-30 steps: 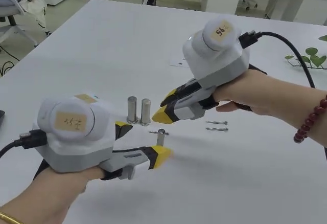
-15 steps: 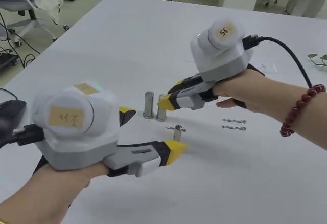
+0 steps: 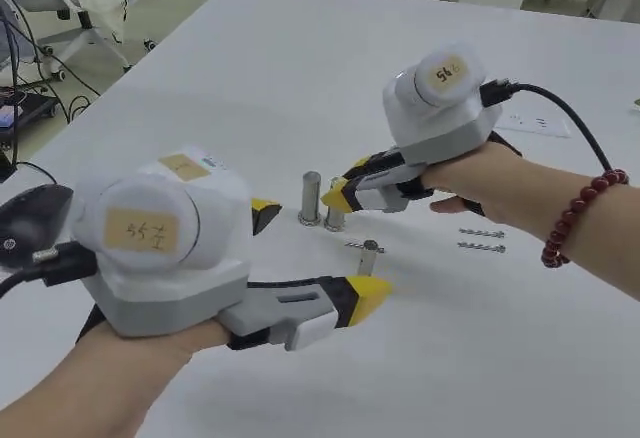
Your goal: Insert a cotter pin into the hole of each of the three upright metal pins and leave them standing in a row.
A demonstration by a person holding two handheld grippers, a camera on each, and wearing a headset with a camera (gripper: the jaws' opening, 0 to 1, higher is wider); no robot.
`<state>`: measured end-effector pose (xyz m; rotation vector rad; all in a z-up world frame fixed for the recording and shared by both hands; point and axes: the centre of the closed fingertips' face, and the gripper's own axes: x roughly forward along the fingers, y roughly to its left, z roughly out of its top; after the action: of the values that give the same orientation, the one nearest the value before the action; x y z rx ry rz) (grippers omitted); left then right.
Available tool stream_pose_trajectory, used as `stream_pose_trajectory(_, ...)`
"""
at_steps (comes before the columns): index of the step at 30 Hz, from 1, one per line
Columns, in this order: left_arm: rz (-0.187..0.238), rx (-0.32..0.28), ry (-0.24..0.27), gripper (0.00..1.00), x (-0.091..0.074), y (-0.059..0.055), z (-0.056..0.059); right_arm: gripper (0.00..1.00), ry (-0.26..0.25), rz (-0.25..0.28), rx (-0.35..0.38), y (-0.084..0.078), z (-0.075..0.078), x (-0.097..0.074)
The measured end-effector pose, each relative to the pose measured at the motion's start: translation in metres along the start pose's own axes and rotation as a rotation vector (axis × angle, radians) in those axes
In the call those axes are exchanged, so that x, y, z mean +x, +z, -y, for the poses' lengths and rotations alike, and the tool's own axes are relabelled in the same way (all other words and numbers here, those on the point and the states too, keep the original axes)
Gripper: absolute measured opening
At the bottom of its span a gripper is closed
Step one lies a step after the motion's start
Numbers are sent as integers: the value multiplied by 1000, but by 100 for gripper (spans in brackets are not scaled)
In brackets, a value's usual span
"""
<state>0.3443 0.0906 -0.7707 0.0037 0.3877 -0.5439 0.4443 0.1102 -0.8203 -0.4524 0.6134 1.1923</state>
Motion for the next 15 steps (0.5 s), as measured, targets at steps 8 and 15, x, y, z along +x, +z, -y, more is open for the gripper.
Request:
stream_pose_trajectory(8,-4,-15,11,74,-3,-3,-1,16,-6,30,13,1,-2,0)
stream_pose_trajectory(15,3,-12,11,74,-4,-2,-1,14,-17,32,17,1,-2,1)
